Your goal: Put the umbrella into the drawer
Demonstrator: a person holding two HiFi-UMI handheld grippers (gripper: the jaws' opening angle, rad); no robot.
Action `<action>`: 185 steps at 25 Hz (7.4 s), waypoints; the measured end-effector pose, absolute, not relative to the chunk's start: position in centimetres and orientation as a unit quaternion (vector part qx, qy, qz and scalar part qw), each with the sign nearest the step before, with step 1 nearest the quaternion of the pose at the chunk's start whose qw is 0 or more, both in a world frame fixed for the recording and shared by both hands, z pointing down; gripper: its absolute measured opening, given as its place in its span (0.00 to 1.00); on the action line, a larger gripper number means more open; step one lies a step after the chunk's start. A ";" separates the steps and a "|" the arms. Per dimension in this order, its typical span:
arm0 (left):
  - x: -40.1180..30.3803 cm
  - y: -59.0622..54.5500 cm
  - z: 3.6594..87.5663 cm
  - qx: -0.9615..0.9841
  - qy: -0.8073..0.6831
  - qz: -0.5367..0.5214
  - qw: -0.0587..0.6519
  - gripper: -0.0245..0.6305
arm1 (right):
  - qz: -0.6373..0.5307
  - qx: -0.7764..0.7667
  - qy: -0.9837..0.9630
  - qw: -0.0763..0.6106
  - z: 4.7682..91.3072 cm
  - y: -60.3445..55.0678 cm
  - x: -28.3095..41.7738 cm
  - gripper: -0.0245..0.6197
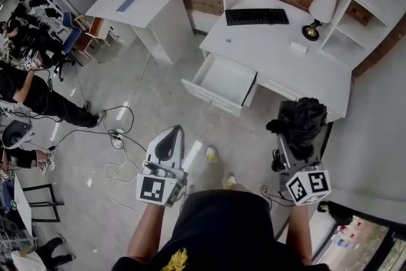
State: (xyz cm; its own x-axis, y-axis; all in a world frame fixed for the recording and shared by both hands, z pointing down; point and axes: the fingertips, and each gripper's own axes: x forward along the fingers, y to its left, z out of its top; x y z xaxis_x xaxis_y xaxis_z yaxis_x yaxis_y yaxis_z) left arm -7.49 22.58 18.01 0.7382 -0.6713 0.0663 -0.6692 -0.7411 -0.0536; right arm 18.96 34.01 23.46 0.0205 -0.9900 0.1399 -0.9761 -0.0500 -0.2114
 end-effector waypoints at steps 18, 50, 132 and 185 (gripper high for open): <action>-5.1 5.9 19.9 -0.945 0.327 -0.023 -0.011 0.06 | -0.126 -0.723 0.679 -0.005 22.2 19.3 19.8 0.44; -2.5 -13.5 28.8 -0.922 0.366 -0.082 -0.093 0.06 | -0.201 -0.595 0.772 -0.100 29.0 -5.2 17.6 0.44; -1.5 -19.5 62.1 -0.831 0.498 -0.098 -0.226 0.06 | -0.312 -0.451 0.716 -0.432 83.9 -17.6 12.2 0.45; -1.3 -19.1 63.9 -0.848 0.466 -0.147 -0.205 0.06 | -0.306 -0.414 0.739 -0.435 83.4 -17.7 12.4 0.51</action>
